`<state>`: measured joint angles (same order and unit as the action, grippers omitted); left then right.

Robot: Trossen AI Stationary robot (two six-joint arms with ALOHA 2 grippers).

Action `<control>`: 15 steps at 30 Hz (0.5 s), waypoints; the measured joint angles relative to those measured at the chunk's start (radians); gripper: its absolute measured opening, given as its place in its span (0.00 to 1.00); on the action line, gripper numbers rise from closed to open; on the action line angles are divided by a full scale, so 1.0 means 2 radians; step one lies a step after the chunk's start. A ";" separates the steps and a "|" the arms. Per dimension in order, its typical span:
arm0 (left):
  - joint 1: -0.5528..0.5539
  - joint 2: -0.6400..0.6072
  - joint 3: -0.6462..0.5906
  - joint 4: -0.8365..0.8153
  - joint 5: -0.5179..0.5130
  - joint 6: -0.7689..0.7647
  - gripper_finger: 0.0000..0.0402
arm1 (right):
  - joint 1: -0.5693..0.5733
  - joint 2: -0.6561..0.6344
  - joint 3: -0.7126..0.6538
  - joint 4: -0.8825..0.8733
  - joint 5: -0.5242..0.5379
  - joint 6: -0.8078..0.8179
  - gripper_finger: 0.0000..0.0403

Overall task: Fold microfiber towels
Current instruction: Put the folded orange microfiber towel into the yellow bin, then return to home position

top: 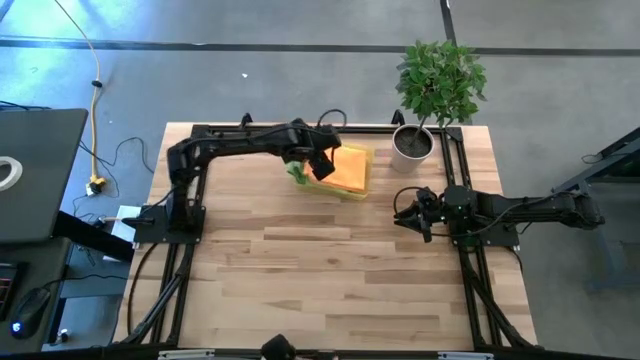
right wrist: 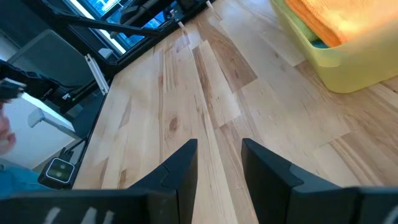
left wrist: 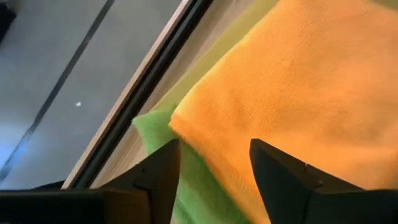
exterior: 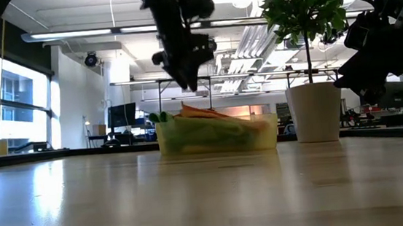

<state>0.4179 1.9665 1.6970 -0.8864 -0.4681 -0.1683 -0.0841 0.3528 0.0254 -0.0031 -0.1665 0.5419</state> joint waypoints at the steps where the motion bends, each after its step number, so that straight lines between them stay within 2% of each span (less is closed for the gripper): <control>1: 0.000 -0.009 0.000 -0.005 0.006 0.000 0.46 | 0.000 0.000 0.000 0.000 0.000 0.000 0.29; 6: -0.006 -0.065 0.000 -0.008 0.042 0.018 0.47 | 0.000 0.000 0.000 0.000 0.000 0.000 0.29; 12: -0.010 -0.145 0.000 -0.023 0.110 0.067 0.46 | 0.000 0.000 0.000 0.000 0.000 0.000 0.29; 15: -0.011 -0.191 -0.017 -0.024 0.137 0.073 0.46 | 0.000 0.000 0.000 0.000 0.000 0.000 0.29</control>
<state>0.3962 1.5851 1.6634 -0.9345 -0.1951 -0.0227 -0.0844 0.3531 0.0254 -0.0032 -0.1668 0.5419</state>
